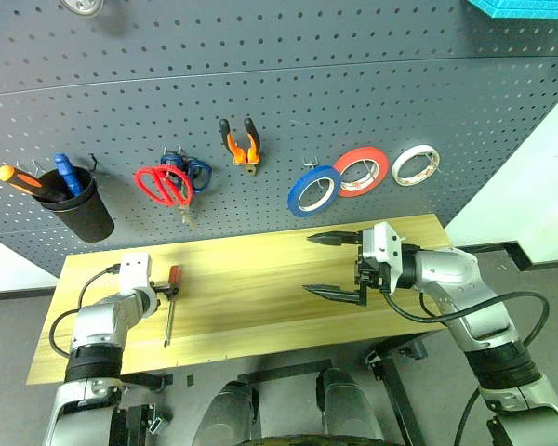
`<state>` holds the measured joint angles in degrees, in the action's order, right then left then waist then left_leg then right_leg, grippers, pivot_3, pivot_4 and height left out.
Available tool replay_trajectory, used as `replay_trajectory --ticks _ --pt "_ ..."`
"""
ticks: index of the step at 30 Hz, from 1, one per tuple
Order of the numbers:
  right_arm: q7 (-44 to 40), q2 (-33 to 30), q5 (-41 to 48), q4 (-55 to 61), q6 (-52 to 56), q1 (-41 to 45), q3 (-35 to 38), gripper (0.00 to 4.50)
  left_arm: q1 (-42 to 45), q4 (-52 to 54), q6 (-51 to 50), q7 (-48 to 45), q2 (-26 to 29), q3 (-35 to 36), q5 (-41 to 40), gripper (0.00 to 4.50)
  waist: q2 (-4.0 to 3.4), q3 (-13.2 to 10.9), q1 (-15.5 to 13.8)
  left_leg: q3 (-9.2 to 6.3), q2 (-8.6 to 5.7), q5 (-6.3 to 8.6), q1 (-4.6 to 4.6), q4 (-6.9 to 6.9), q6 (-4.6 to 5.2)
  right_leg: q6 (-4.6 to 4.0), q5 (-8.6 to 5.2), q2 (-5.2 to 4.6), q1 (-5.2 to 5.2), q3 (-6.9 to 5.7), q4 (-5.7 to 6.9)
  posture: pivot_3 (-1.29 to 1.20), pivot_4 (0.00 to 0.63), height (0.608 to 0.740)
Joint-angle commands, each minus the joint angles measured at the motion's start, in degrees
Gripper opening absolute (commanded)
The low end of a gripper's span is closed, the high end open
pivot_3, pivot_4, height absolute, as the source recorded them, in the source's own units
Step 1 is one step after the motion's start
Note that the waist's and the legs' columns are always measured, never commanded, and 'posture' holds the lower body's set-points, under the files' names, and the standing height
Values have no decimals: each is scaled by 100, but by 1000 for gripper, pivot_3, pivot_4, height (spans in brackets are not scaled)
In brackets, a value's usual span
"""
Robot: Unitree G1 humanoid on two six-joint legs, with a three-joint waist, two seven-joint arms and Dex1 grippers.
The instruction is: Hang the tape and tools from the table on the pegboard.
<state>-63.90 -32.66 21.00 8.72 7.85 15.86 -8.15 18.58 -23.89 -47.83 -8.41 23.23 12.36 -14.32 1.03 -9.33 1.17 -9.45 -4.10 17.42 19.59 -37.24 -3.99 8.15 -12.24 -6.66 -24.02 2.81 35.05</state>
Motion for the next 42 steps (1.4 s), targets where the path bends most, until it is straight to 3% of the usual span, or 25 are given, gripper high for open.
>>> replay_trajectory --ticks 1,3,6,15,16,20,22,26,32,36,42 --pt "30 -20 46 183 -96 -15 121 4500 258 -453 104 119 -16 -2 174 4464 0 0 -2 0 0 0 0 0 0 0 0 0 0 0 0 -66 110 738" --pt "38 -14 48 183 -103 -16 121 4500 387 -692 95 185 -44 11 219 4464 1 0 -7 0 0 0 0 0 0 0 0 0 0 0 0 -66 110 738" --pt "46 -16 51 184 -118 -22 122 4500 475 -861 138 248 -66 58 258 3852 1 0 -6 0 0 0 0 0 0 0 0 -1 0 0 -1 -67 108 738" --pt "40 -14 80 233 -124 -68 111 4500 449 -899 350 97 -57 148 196 747 1 1 -8 0 0 0 0 0 -1 1 0 -2 0 0 -1 -60 106 738" --pt "40 -11 81 237 -126 -71 109 4500 444 -893 353 88 -58 146 198 630 1 1 -6 0 0 0 0 0 -1 1 0 -1 0 0 0 -60 106 738" --pt "45 -17 88 260 -121 -75 120 4500 276 -580 313 -103 -7 91 169 633 1 1 1 0 0 0 0 0 -1 1 0 -1 0 0 -1 -71 109 738" --pt "43 -39 114 295 -104 -87 151 4500 -154 138 491 -439 103 -42 163 633 1 1 26 1 0 0 0 0 -1 1 0 -1 0 0 -1 -79 110 738" --pt "29 -65 228 281 -59 -96 264 4500 -1774 2296 1781 -1443 363 -6 -8 633 2 1 139 4 3 1 10 10 -2 1 0 -4 -14 5 -5 -73 113 738" --pt "-103 126 997 398 299 139 515 4500 -3187 3486 3456 -2542 293 998 -829 633 2 1 88 7 5 2 26 10 0 -3 -2 -5 -29 5 -8 -39 113 738" --pt "47 334 1662 662 836 499 614 4500 -3357 3702 4053 -3041 133 1789 -1806 633 1 1 70 7 5 1 31 0 1 -20 -11 -4 -27 5 -9 -22 109 738" --pt "150 477 1891 840 1128 798 572 4500 -2578 3914 4430 -3169 305 3027 -3377 633 8 5 -63 1 5 1 34 -2 1 -3 -1 -2 -28 0 -8 -13 102 738"
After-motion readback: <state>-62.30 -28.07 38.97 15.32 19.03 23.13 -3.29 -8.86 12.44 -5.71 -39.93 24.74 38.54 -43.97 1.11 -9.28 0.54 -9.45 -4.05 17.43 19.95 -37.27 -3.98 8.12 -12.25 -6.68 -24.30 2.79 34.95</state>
